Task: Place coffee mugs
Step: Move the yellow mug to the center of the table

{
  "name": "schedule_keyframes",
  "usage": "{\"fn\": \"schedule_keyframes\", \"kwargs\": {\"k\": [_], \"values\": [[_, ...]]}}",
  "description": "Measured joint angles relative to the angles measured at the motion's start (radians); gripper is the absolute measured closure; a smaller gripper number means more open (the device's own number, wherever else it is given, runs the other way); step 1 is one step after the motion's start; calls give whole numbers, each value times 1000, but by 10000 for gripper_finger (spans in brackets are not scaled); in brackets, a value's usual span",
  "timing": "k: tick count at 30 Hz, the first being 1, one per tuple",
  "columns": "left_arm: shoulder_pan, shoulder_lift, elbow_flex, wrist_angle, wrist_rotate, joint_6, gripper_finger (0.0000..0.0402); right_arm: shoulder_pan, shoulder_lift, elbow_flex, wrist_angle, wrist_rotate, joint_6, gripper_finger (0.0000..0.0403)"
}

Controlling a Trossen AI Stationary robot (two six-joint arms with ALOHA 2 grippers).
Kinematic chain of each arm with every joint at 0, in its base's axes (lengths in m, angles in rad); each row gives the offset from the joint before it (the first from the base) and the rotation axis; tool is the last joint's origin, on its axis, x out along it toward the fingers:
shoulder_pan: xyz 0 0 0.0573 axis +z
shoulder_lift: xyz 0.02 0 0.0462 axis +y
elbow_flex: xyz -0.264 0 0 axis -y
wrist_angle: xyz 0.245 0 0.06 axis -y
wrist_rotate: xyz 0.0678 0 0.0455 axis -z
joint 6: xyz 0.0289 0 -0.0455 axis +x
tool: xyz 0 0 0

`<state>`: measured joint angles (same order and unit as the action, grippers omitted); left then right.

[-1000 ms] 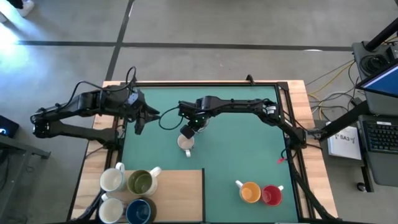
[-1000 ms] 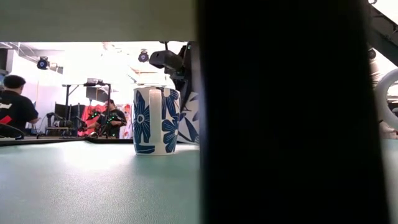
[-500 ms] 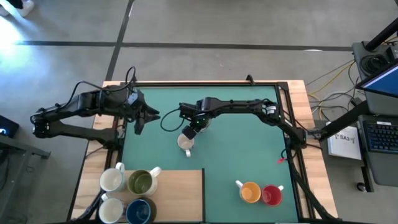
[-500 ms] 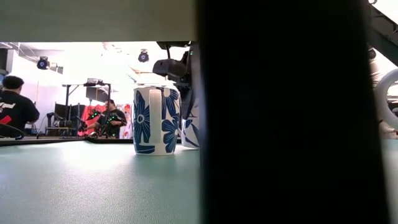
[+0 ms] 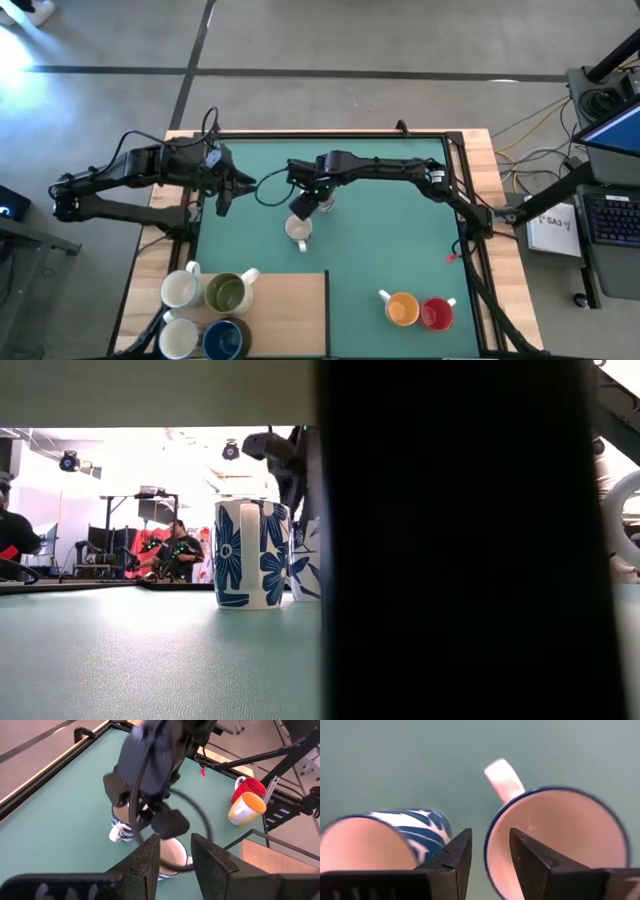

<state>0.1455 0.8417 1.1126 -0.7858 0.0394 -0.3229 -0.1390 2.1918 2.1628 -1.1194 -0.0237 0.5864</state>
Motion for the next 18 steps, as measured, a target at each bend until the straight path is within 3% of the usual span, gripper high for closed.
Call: {"fn": "schedule_keyframes", "kwargs": {"k": [10, 15, 18], "values": [[0, -1, 0, -27, 6, 0, 310, 33, 0, 176, -269, 20, 65, 292], [0, -10, 0, -27, 7, 18, 310, 90, -1, 188, -458, 61, 115, 296], [0, -14, 0, -27, 7, 37, 310, 139, -9, 168, -449, 47, 120, 292]]}}
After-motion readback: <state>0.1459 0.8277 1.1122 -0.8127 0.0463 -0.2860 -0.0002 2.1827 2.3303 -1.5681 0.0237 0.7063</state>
